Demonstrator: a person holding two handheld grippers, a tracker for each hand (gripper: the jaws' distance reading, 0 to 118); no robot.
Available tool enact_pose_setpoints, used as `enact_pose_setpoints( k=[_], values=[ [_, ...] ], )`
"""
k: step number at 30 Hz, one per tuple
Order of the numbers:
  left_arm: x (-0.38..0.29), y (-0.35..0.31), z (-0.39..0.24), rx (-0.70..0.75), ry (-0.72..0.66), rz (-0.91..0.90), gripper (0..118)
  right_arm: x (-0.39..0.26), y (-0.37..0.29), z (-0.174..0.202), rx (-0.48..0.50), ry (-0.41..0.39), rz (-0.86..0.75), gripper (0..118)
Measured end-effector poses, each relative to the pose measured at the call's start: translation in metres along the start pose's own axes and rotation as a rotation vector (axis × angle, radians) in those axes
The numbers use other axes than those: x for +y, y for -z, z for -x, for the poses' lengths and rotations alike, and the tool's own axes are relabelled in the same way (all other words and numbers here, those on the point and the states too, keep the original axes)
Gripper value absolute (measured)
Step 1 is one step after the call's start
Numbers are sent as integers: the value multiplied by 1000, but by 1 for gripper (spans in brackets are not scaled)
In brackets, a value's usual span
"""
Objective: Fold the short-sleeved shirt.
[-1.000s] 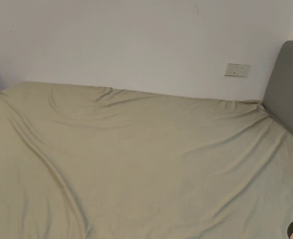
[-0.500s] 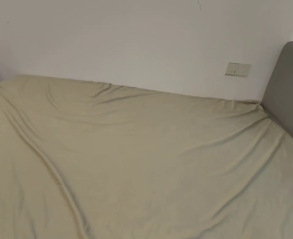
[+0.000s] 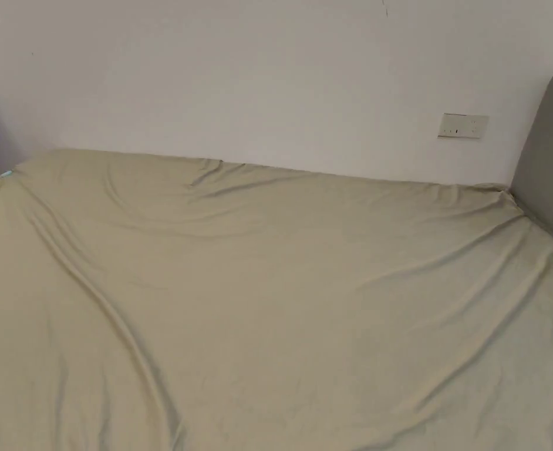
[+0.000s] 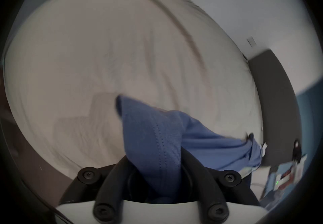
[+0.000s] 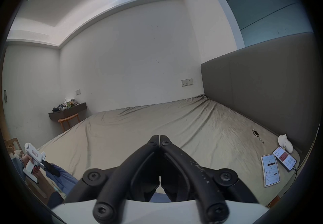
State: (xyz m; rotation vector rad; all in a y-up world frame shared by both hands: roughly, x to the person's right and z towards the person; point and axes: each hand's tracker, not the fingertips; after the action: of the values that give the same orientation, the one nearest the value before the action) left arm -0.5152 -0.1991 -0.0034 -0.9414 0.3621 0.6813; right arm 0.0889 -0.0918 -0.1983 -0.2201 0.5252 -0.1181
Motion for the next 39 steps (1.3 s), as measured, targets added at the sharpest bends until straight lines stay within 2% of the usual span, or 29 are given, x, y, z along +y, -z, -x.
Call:
enact_pose_setpoints(
  k=[6, 10, 12, 13, 14, 15, 18, 19, 20, 21, 22, 23, 24, 26, 27, 29, 31, 33, 37, 39],
  values=[
    [-7, -18, -122, -80, 291, -22, 9, 0, -8, -2, 14, 6, -24, 1],
    [-29, 26, -193, -67, 456, 66, 9, -3, -19, -8, 14, 14, -41, 1],
    [-41, 63, -208, -101, 516, 99, 12, -5, -26, -13, 5, 5, -48, 1],
    [-48, 80, -215, -94, 515, 121, 23, -6, -29, -18, 0, 9, -51, 1],
    [-52, 93, -218, -78, 504, 129, 42, -7, -31, -21, -8, 21, -52, 1],
    [-61, 108, -219, -61, 507, 132, 68, -8, -34, -24, -13, 29, -51, 1],
    [-61, 99, -215, -211, 432, 88, 84, -10, -39, -31, -35, 41, -54, 1],
    [-66, 87, -218, -233, 430, 45, 96, -11, -40, -33, -37, 44, -52, 1],
    [-62, 76, -212, -224, 441, -23, 102, -12, -39, -35, -37, 51, -50, 1],
    [-58, 65, -206, -189, 439, -109, 95, -14, -38, -36, -36, 60, -48, 1],
    [-56, 55, -199, -136, 448, -197, 79, -16, -37, -36, -34, 67, -48, 1],
    [-56, 47, -198, -49, 461, -266, 44, -17, -36, -36, -33, 71, -50, 1],
    [-57, 45, -194, 54, 484, -313, 2, -19, -36, -35, -30, 73, -49, 1],
    [-68, 50, -195, 210, 565, -326, 0, -22, -33, -35, -22, 77, -44, 1],
    [-77, 57, -201, 187, 611, -274, 0, -23, -32, -34, -18, 78, -40, 1],
    [-95, 71, -213, 54, 595, -172, 0, -22, -32, -33, -12, 80, -34, 1],
    [-112, 91, -228, -13, 639, -92, 0, -22, -33, -33, -9, 81, -32, 1],
    [-129, 108, -248, 19, 692, -94, 0, -24, -33, -35, -12, 82, -28, 1],
    [-155, 120, -290, -66, 737, -74, 0, -25, -37, -38, -21, 80, -23, 1],
    [-159, 119, -300, -158, 762, -55, 0, -25, -37, -39, -26, 81, -19, 1]
  ],
)
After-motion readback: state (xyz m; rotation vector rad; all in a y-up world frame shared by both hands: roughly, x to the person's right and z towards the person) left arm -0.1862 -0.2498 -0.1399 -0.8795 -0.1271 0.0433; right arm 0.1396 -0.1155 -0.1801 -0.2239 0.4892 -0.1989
